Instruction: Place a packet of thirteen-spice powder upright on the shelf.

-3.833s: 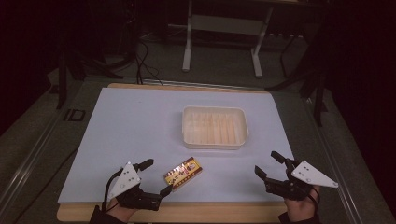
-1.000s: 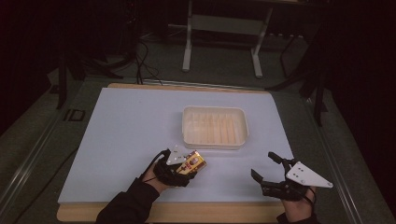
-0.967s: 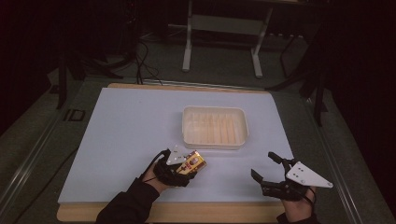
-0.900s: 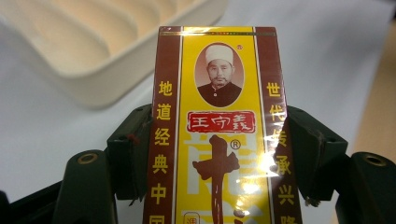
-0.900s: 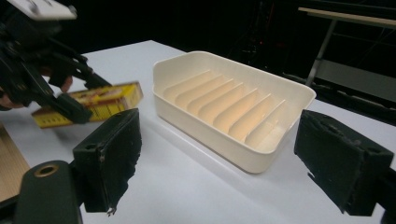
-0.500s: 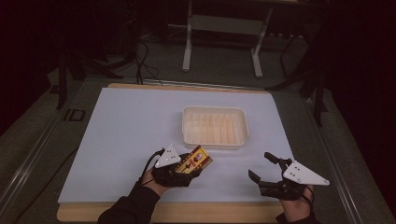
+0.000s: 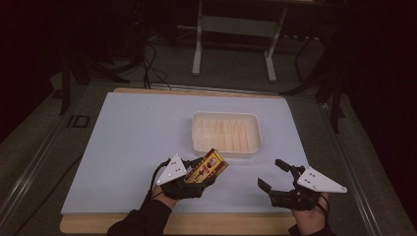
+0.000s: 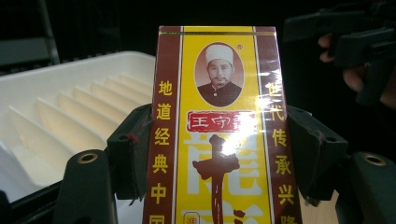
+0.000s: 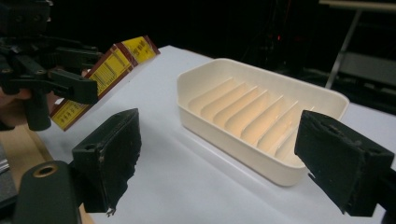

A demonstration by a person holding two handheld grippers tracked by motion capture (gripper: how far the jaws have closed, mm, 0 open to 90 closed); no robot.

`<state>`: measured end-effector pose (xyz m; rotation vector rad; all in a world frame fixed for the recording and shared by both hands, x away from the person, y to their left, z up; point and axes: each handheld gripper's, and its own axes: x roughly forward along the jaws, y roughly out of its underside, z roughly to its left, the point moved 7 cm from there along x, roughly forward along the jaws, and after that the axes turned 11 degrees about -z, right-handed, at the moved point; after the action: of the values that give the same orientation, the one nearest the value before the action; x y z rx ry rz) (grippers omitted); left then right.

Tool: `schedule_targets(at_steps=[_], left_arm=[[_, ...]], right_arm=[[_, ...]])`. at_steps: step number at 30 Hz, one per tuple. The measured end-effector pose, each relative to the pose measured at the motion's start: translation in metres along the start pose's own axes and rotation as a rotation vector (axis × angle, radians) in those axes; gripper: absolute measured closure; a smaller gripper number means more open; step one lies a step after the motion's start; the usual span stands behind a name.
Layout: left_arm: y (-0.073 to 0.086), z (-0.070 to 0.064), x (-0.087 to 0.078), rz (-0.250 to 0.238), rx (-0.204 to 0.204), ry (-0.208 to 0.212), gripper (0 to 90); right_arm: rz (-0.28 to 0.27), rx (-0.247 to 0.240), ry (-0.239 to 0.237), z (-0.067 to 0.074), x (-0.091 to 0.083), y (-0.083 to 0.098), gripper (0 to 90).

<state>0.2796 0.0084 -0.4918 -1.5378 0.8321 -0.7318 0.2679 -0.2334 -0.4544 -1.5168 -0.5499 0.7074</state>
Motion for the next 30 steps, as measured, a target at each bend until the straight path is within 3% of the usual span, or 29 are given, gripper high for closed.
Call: schedule_targets(at_steps=[3,7,11,15,19,21,22,24,30], left_arm=[[-0.002,-0.001,0.0,-0.035,-0.003,-0.003,33.3],[-0.006,-0.005,0.002,-0.073,-0.002,0.008,33.3],[-0.009,-0.006,0.003,-0.092,0.004,-0.01,33.3],[-0.012,-0.006,0.005,-0.127,0.03,-0.033,33.3],[-0.015,-0.008,0.008,-0.157,0.032,-0.052,33.3],[-0.016,-0.012,0.012,-0.177,0.034,-0.057,33.3],[-0.016,-0.012,0.013,-0.179,0.038,-0.063,33.3],[-0.015,-0.014,0.017,-0.183,0.024,-0.059,33.2],[-0.009,-0.017,0.022,-0.181,0.046,-0.083,33.2]], right_arm=[[0.014,0.017,-0.002,0.002,0.003,-0.002,15.0],[0.003,-0.007,0.01,0.006,0.01,-0.01,14.7],[-0.039,0.061,-0.023,0.01,0.016,-0.028,13.4],[-0.067,0.09,-0.041,0.014,0.021,-0.043,13.2],[-0.094,0.106,-0.035,0.017,0.027,-0.049,12.4],[-0.09,0.154,-0.025,0.023,0.036,-0.054,11.2],[-0.093,0.171,-0.029,0.025,0.039,-0.055,11.3],[-0.088,0.157,-0.026,0.03,0.043,-0.057,12.5],[-0.103,0.171,-0.003,0.038,0.053,-0.063,16.4]])
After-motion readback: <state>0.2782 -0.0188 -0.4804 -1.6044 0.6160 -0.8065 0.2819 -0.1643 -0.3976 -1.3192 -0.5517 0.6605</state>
